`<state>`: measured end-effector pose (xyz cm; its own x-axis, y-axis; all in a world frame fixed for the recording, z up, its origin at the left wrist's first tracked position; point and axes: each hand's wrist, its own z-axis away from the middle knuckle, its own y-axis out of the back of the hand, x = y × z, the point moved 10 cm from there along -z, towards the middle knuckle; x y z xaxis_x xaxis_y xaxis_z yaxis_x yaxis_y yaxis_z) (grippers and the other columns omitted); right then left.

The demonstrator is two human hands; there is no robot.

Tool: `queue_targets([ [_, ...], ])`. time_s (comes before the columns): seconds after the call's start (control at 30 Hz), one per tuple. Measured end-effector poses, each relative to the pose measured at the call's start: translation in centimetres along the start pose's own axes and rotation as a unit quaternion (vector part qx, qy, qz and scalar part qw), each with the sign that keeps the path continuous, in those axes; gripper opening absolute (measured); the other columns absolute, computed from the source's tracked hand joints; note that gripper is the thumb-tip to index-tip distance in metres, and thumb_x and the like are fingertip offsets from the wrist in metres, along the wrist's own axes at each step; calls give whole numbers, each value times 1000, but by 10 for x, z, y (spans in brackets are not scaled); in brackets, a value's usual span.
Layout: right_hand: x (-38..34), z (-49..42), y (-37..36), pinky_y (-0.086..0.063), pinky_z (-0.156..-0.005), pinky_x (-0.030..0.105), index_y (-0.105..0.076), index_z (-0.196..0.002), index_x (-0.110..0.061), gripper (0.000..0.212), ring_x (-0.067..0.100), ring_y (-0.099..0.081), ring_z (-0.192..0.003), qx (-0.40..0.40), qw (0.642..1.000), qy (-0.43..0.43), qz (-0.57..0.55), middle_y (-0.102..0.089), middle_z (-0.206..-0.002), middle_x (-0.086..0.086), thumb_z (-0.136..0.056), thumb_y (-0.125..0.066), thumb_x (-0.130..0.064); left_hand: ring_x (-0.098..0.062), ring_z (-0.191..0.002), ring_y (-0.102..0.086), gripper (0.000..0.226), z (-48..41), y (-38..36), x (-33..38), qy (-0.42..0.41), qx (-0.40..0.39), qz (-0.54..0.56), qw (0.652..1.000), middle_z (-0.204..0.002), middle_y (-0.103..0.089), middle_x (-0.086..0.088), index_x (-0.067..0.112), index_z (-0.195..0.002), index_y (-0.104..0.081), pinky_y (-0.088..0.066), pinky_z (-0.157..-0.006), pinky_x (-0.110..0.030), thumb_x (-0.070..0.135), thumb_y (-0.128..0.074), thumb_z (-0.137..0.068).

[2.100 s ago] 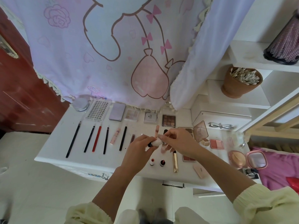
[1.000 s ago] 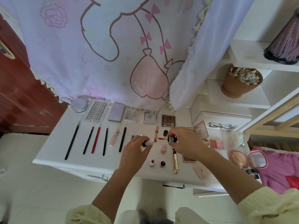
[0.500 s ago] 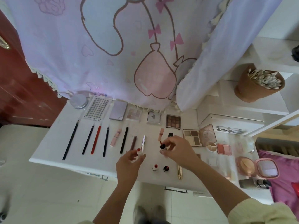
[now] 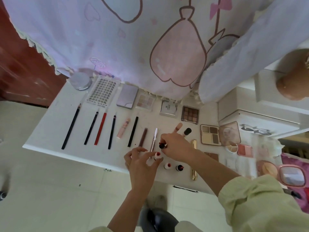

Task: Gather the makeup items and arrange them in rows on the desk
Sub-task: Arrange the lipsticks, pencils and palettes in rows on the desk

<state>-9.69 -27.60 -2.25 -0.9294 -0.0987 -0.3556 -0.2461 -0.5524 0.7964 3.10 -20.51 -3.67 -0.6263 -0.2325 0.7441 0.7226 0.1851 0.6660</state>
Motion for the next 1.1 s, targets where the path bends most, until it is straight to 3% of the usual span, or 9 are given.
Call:
queue_targets([
  [0.1, 0, -5, -4, -52, -73, 33, -62, -98, -9, 12, 21, -60, -85, -5, 1000, 4, 2, -61, -99, 6, -86, -60, -10, -16, -111, -31, 24, 0, -4, -2, -5, 7, -29, 1000, -110, -58, 1, 29, -86, -78, -29, -89, -34, 39, -84, -66],
  [0.23, 0, -5, -8, -53, -78, 37, -62, -103, -11, 14, 23, -60, -89, -8, 1000, 9, 22, -61, -102, 6, -89, -60, -16, -16, -107, -32, 23, 1, -7, -5, -9, 12, -53, 999, -104, -57, 3, 31, -83, -77, -26, -85, -35, 42, -84, -64],
  [0.6, -7, -4, -5, -46, -64, 32, -59, -106, -13, 14, 26, -60, -84, 3, 989, 42, 145, -56, -103, 10, -93, -55, -17, -17, -106, -32, 24, 2, -15, -8, -15, -5, -48, 999, -101, -55, 4, 31, -86, -75, -22, -87, -36, 41, -83, -66],
  [0.87, -12, 1, -3, -44, -76, 33, -58, -113, -13, 22, 22, -52, -106, 21, 981, 78, 177, -62, -110, 5, -92, -57, -20, -15, -110, -28, 23, 2, -17, -9, -9, -33, -64, 997, -108, -53, 6, 31, -93, -73, -16, -90, -31, 43, -78, -74],
  [1.1, -14, 19, 8, -47, -89, 35, -52, -127, -15, 37, 21, -48, -118, 10, 978, 89, 190, -56, -126, 3, -92, -59, -27, -13, -113, -26, 29, 4, -15, -4, -20, -65, -70, 995, -113, -51, 8, 33, -102, -70, -14, -91, -28, 46, -74, -77],
])
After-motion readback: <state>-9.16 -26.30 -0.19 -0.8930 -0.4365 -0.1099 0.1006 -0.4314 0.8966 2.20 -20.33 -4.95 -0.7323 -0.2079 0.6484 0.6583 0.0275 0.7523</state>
